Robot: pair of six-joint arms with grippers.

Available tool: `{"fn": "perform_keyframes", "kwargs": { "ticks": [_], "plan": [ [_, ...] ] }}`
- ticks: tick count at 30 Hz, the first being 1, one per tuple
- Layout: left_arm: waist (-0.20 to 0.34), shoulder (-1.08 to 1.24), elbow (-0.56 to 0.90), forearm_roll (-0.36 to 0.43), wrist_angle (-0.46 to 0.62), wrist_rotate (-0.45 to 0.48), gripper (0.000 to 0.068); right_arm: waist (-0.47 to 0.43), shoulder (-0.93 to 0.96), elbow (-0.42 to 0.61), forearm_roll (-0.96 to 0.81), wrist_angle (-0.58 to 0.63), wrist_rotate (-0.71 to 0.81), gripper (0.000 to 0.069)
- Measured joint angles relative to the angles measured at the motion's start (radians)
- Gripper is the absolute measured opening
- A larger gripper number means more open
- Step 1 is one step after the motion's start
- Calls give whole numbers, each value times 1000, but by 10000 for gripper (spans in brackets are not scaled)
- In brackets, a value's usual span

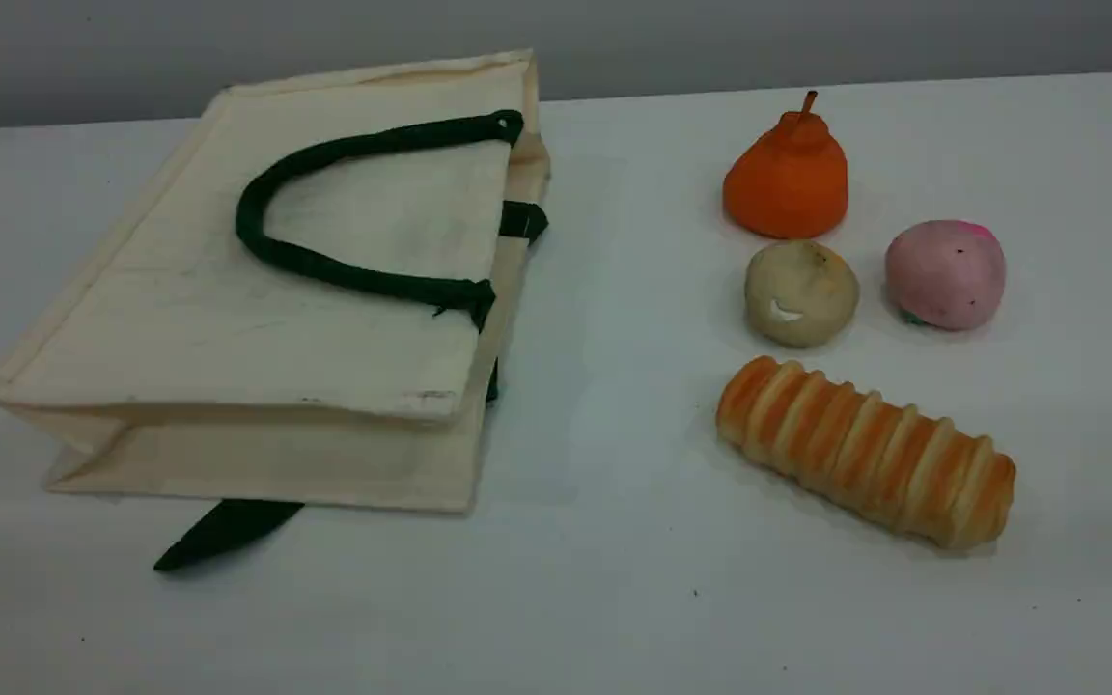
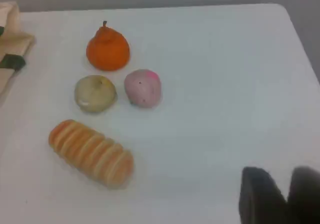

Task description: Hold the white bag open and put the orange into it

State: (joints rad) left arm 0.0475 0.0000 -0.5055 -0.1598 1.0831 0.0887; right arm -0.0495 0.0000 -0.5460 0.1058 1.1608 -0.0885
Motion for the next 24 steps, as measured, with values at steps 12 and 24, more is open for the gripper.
{"fn": "perform_keyframes", "kwargs": {
  "ticks": [12,24],
  "plan": [
    [-14,0,2,-14,-4,0,86,0,0,1,0,-46,-6,159],
    [-11,11,-9,-33,-22,0,91,0,0,3,22,-86,30,173]
  ]
}}
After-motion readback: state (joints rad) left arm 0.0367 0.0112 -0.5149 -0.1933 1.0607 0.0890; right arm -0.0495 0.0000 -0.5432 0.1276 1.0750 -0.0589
